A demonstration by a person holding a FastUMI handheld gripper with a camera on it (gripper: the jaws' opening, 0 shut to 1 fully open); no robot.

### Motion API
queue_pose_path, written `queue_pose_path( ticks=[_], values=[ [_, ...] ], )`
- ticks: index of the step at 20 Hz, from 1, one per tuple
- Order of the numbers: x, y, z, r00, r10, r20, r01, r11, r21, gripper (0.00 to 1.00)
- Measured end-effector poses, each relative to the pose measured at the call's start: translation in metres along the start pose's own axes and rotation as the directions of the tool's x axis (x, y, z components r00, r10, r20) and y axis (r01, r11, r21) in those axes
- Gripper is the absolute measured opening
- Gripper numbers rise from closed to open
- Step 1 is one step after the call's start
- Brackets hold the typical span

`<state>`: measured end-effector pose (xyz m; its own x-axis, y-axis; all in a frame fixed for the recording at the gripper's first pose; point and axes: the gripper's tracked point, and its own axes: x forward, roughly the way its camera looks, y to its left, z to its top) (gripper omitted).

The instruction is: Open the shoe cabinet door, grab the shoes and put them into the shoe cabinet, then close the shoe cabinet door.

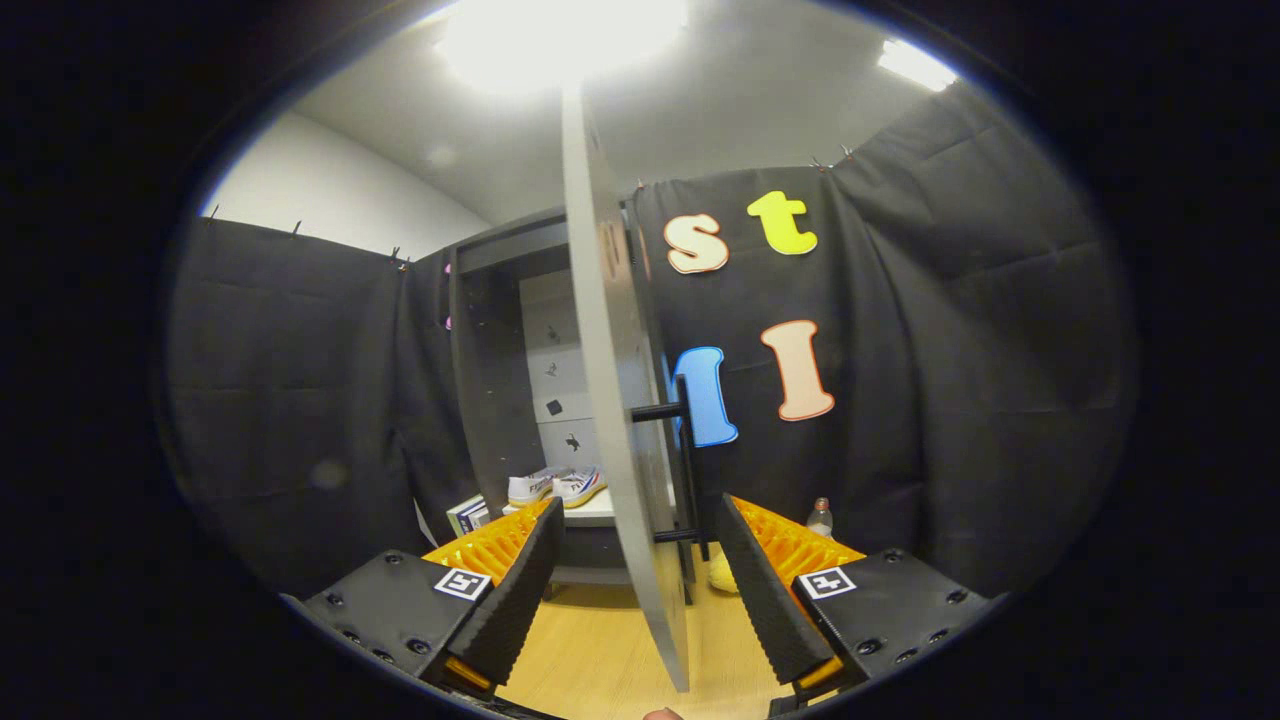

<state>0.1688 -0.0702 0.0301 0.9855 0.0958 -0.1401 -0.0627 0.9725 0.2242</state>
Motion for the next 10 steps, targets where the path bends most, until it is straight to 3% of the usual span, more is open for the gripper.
queue_pose_path(
  ticks=[7,10],
  values=[
    [0.017,-0.059,-0.021,0.983,-0.183,-0.004,0.183,0.983,0.004,0.95],
    [0.019,-0.062,-0.018,0.982,-0.185,0.041,0.185,0.983,0.004,0.97]
  ],
)
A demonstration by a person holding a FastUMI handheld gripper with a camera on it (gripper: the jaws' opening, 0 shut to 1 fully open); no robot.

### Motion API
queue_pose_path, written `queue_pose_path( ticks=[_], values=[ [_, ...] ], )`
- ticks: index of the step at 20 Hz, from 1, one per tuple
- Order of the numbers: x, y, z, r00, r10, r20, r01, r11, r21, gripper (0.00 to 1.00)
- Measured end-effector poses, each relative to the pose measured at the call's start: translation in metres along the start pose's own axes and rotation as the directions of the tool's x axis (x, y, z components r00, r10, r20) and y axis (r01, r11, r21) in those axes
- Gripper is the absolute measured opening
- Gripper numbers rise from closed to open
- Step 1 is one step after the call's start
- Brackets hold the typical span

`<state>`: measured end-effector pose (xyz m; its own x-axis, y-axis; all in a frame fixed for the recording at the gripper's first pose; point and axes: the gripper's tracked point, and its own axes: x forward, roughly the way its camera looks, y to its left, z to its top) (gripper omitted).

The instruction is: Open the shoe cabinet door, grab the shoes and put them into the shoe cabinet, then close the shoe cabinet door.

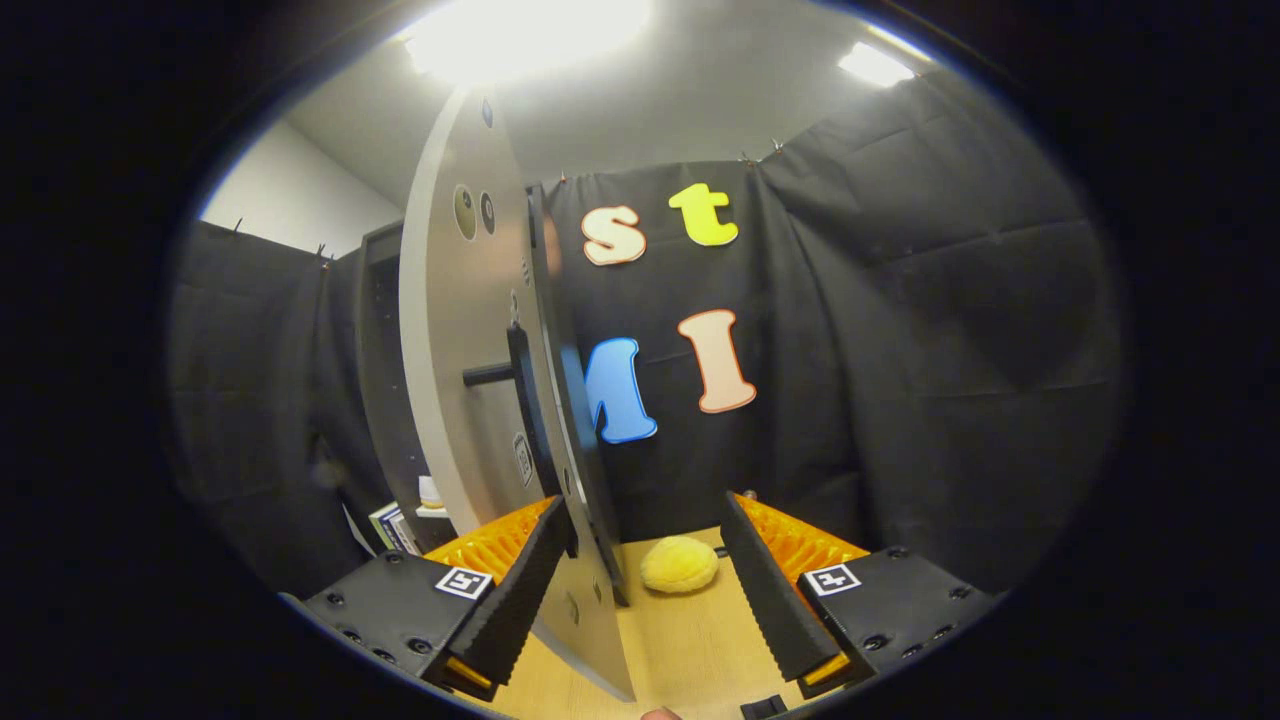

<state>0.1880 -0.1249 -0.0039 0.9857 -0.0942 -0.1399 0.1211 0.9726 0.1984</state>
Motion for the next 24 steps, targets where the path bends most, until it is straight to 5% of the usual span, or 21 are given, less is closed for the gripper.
queue_pose_path(
  ticks=[11,17,24],
  values=[
    [0.022,-0.059,-0.009,0.979,-0.203,-0.007,0.202,0.979,-0.036,0.97],
    [0.046,-0.028,-0.061,0.978,-0.174,-0.117,0.159,0.979,-0.131,0.98],
    [0.041,-0.002,-0.066,0.980,-0.159,-0.121,0.138,0.977,-0.165,0.92]
  ],
)
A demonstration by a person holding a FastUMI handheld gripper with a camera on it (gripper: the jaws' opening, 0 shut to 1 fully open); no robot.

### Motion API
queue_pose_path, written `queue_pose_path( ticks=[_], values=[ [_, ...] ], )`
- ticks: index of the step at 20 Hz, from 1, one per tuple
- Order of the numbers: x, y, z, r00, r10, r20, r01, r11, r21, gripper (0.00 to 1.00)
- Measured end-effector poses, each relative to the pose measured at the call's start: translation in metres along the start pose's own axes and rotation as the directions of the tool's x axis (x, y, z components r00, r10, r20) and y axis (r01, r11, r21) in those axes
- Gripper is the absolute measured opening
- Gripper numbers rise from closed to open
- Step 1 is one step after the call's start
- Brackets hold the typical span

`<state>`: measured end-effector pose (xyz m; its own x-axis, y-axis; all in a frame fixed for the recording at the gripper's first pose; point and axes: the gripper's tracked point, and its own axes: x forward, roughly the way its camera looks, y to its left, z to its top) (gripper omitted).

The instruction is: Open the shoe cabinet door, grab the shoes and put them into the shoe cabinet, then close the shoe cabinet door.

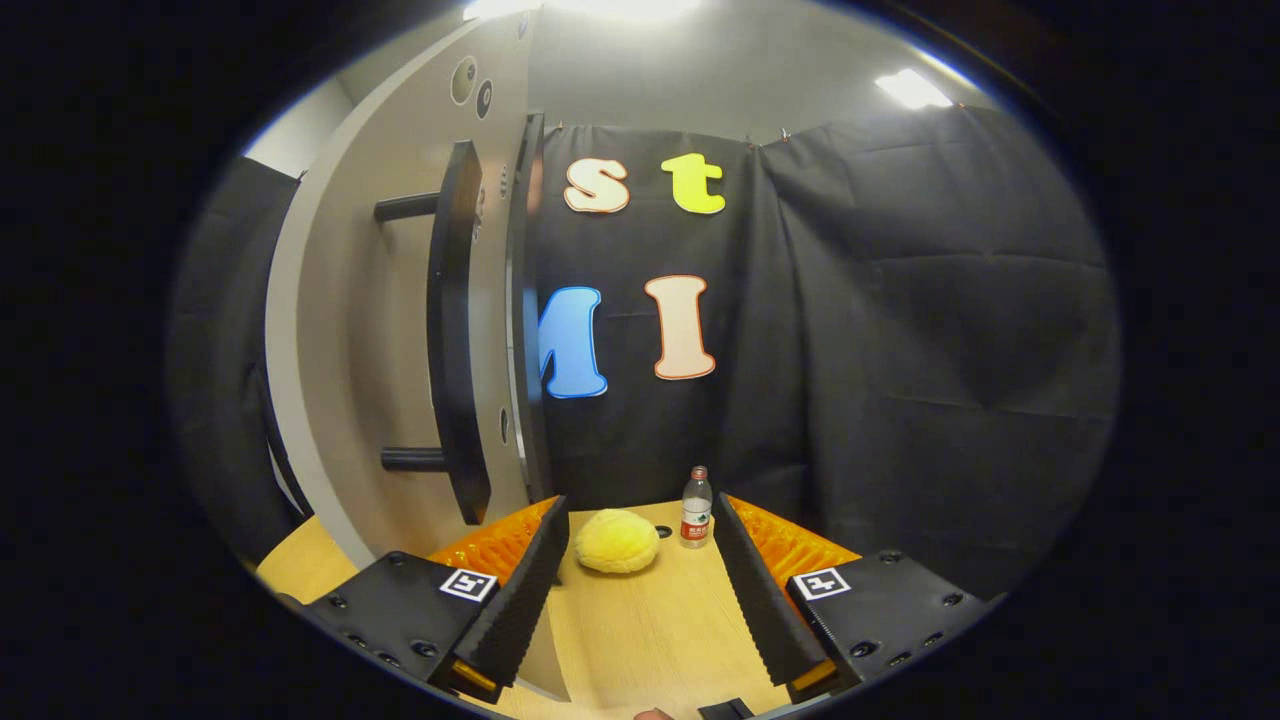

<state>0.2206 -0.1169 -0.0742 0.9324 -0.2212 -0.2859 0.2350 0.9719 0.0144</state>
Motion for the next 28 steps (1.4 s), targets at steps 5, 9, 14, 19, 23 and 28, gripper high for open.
queue_pose_path(
  ticks=[5,9,14,19,23,28],
  values=[
    [-0.006,0.041,-0.005,0.992,0.124,-0.021,-0.122,0.991,0.056,0.93],
    [-0.012,0.061,-0.003,0.990,0.140,-0.024,-0.139,0.990,0.035,0.88],
    [-0.015,0.104,0.000,0.976,0.215,-0.019,-0.215,0.977,0.010,0.89],
    [-0.012,0.142,0.004,0.961,0.275,-0.018,-0.275,0.962,-0.002,0.88],
    [-0.009,0.166,0.006,0.949,0.315,-0.023,-0.316,0.949,-0.005,0.88],
    [-0.005,0.209,0.006,0.924,0.381,-0.027,-0.381,0.924,-0.013,0.89]
  ],
)
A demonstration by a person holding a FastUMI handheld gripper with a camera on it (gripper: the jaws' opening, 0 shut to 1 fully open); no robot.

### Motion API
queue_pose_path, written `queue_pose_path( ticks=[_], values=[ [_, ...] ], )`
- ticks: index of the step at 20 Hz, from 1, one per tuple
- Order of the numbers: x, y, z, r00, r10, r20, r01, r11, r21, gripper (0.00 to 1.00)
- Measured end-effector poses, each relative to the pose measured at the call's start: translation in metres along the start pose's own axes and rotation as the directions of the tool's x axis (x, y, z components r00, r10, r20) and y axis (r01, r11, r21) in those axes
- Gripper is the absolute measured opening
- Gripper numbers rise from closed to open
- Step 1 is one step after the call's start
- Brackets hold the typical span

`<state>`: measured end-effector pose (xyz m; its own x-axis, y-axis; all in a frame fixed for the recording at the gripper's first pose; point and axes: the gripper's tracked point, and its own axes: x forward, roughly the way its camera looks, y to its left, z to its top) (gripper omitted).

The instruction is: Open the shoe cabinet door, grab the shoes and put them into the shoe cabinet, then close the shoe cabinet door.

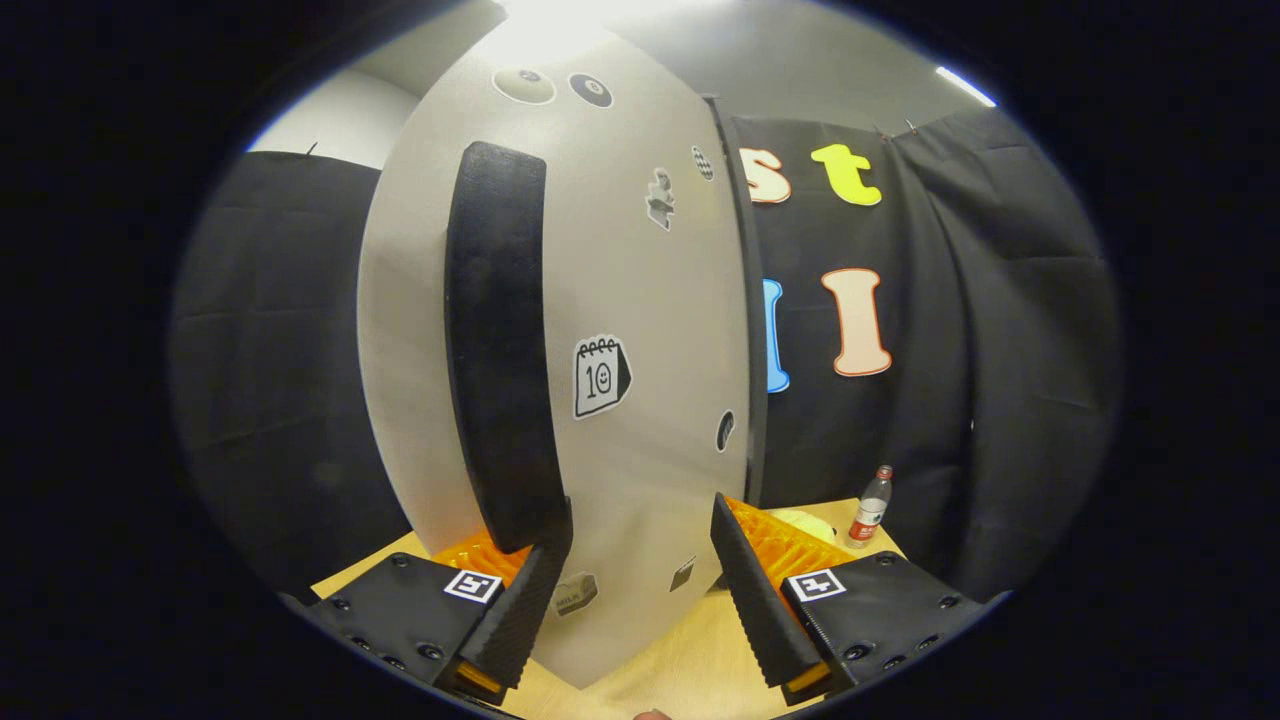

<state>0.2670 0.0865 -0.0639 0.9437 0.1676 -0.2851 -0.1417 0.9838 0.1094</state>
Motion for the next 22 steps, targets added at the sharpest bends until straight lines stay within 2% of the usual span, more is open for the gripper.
queue_pose_path(
  ticks=[5,11,17,22],
  values=[
    [0.028,0.055,-0.005,0.994,0.110,-0.029,-0.110,0.994,0.007,0.91],
    [0.052,0.103,-0.001,0.984,0.176,-0.021,-0.176,0.984,-0.017,0.95],
    [0.034,0.108,0.004,0.983,0.184,0.005,-0.183,0.982,-0.044,0.96],
    [-0.006,0.077,0.011,0.989,0.138,0.045,-0.135,0.989,-0.058,0.96]
  ],
)
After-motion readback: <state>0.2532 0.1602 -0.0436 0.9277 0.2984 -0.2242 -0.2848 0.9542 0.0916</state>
